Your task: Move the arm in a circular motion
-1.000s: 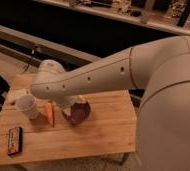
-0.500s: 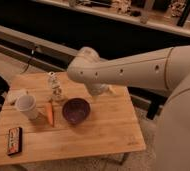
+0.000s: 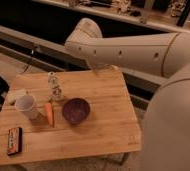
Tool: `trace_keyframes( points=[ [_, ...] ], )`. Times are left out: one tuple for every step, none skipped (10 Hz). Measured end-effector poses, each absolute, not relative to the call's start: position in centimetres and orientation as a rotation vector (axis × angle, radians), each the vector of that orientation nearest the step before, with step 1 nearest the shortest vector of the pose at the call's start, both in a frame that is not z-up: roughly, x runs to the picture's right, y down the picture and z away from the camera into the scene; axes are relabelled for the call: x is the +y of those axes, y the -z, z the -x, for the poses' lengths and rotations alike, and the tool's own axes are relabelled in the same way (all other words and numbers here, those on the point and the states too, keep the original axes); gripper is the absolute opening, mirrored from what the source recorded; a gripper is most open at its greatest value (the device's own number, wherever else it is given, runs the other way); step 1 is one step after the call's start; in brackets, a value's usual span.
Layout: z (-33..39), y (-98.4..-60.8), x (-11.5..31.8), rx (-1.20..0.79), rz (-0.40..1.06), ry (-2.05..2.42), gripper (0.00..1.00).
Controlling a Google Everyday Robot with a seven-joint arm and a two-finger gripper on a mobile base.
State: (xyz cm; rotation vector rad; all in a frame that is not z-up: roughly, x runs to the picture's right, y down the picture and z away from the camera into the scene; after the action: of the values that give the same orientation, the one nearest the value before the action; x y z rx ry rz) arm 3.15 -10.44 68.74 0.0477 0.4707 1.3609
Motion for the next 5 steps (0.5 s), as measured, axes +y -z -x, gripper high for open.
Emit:
trace_keyframes(
  points=[
    [0.8,-68.6,-12.3,0.403,-0.063,-1.331,0.65],
    [3.7,-68.4,-13.3,0.355,-0.069,-1.309,0.65],
    [7.1,-68.0,-14.1,0.3,-0.073,-1.278,0.65],
    [9.8,-67.7,-14.6,0.257,-0.075,-1.251,0.65],
    [12.7,-67.1,-14.7,0.21,-0.071,-1.222,0.65]
  ],
)
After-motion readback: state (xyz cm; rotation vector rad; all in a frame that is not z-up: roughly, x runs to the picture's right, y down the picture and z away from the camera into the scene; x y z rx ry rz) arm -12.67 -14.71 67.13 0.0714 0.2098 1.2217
